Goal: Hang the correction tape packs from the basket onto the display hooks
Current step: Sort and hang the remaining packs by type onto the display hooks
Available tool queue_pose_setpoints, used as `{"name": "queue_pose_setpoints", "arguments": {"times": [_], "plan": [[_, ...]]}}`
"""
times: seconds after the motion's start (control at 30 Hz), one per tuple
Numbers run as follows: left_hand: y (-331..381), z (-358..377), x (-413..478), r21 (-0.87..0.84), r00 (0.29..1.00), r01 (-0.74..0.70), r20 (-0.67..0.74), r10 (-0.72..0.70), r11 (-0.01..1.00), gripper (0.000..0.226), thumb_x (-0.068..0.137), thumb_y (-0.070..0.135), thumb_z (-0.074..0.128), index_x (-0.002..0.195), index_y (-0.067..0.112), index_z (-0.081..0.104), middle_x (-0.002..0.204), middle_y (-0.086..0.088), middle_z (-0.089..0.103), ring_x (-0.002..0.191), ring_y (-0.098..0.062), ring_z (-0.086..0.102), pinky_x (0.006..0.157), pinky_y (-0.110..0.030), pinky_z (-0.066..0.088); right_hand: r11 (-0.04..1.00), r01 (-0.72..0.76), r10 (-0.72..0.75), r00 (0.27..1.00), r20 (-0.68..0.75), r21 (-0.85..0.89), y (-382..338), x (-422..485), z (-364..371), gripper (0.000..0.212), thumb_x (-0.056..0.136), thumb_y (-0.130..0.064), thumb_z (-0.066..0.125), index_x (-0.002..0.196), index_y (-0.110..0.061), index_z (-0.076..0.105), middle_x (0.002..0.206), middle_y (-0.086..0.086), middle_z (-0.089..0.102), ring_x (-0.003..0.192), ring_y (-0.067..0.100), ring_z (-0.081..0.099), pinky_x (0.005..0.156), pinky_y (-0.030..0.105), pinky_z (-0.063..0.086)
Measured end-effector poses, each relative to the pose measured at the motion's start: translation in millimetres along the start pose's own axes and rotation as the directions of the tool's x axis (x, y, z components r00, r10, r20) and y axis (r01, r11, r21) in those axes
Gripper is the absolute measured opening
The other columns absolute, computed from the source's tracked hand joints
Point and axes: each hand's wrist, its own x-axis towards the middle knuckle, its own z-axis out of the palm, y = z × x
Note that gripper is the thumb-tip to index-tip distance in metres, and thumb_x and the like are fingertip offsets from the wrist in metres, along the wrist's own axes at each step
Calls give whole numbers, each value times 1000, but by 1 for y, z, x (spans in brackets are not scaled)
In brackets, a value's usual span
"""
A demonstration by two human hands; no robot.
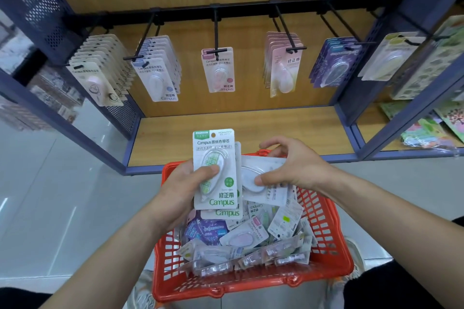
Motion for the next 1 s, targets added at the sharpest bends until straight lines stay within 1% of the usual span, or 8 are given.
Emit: {"name": "queue_pose_setpoints", "arguments": {"times": [0.13, 0.33, 0.43, 0.63, 0.7, 0.8, 0.9, 1.0], "plan": [[-6, 7, 0, -74, 998, -15, -65, 10, 997, 39, 89, 19, 59, 123, 0, 65, 113, -21, 75, 97, -34, 75, 80, -49, 63, 999, 41, -36, 980, -195, 19, 6, 3, 0, 88, 42, -48, 98, 121, -44, 59, 120, -5, 61, 98, 13, 67, 80, 28, 55], [-9, 12, 2, -82, 997, 6, -70, -12, 997, 42, 87, 22, 60, 125, 5, 65, 116, -19, 74, 106, -38, 73, 89, -58, 59, 943, 175, -43, 908, -416, 283, 0, 0, 10, 78, 60, -21, 99, 126, -32, 58, 109, -4, 68, 78, 0, 71, 67, 19, 55], [-15, 20, 2, -71, 999, 16, -34, -18, 997, 42, 81, 21, 62, 120, 6, 67, 113, -17, 76, 101, -35, 74, 88, -56, 60, 889, 209, 18, 872, -489, 407, -4, 1, 11, 66, 62, -18, 98, 114, -27, 59, 104, -1, 74, 83, 10, 75, 73, 30, 61], [-23, 31, 0, -8, 999, 14, -45, -15, 1000, 35, 90, 16, 60, 124, 9, 67, 116, -12, 76, 106, -32, 74, 96, -58, 55, 847, 217, -1, 913, -408, 484, -5, 6, 23, 43, 87, -28, 81, 121, -21, 55, 109, 0, 77, 99, 16, 75, 85, 38, 60], [-20, 29, 0, -11, 999, 9, -48, -9, 1000, 34, 93, 15, 58, 126, 9, 66, 119, -13, 75, 108, -34, 73, 96, -57, 55, 845, 205, -34, 942, -334, 493, -3, 8, 25, 50, 87, -27, 80, 127, -28, 49, 115, -1, 74, 104, 15, 73, 91, 41, 59], [-14, 24, 1, -22, 999, -7, -33, 6, 1000, 45, 84, 20, 62, 127, 8, 64, 120, -15, 74, 109, -36, 72, 94, -56, 56, 829, 168, -62, 976, -211, 534, 0, 11, 21, 69, 82, -7, 84, 128, -40, 44, 123, 2, 70, 114, 21, 70, 94, 47, 58], [-8, 20, 2, 13, 1000, -8, -18, 8, 1000, 45, 80, 21, 63, 123, 9, 65, 117, -15, 75, 105, -33, 73, 90, -53, 59, 836, 164, -51, 973, -223, 523, -2, 13, 15, 87, 78, -1, 86, 142, -37, 39, 125, 2, 71, 117, 21, 69, 95, 48, 58], [1, 13, 1, 43, 996, -32, -81, 35, 999, 50, 78, 23, 65, 124, 4, 65, 114, -17, 76, 101, -34, 74, 87, -50, 61, 815, 164, -7, 962, -273, 555, -6, 14, 10, 71, 77, 1, 85, 132, -23, 46, 110, 3, 78, 103, 24, 75, 91, 52, 59]]}}
